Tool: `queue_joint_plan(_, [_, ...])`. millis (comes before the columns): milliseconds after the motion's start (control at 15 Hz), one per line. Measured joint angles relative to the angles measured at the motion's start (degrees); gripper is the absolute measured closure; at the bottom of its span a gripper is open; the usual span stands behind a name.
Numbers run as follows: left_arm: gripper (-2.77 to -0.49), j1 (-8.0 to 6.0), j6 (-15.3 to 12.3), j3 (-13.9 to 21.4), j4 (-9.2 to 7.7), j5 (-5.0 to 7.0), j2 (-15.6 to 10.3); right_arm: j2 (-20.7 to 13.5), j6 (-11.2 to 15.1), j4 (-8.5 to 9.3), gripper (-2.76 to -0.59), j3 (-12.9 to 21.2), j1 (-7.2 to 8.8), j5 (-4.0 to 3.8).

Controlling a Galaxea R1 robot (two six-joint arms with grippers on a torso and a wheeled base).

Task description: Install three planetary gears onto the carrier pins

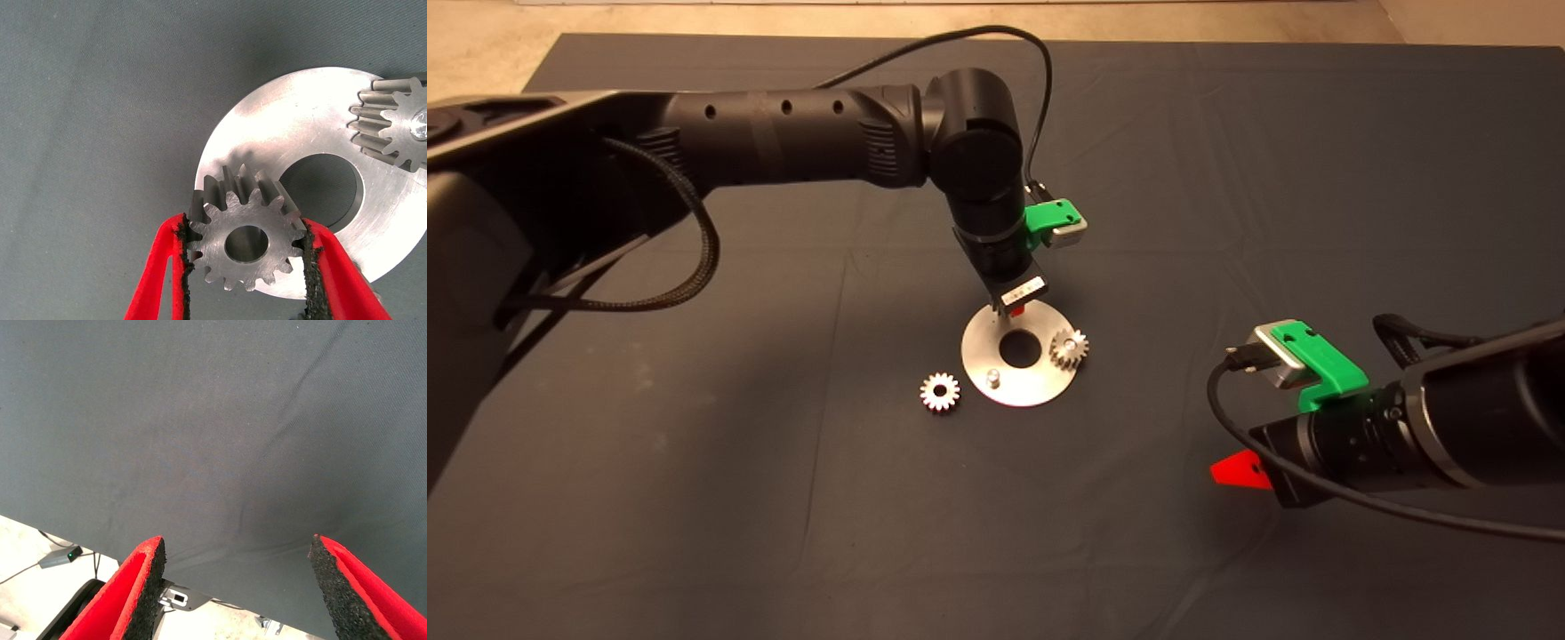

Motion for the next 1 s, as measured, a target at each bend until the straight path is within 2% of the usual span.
queue_joint_plan(200, [-0.77,0.00,0.5,-1.1,0.05,-0.01,0.0,0.0,0.0,0.32,-1.60,0.0,0.00,0.00])
queue_joint_plan(667, [-0.77,0.05,0.6,-1.1,0.05,-0.11,0.0,0.0,0.0,0.45,-1.60,0.0,0.00,0.00])
queue_joint_plan(1000, [-0.77,0.29,0.6,-1.1,0.11,-0.90,0.0,0.0,0.0,0.54,-1.60,0.0,0.00,-0.04])
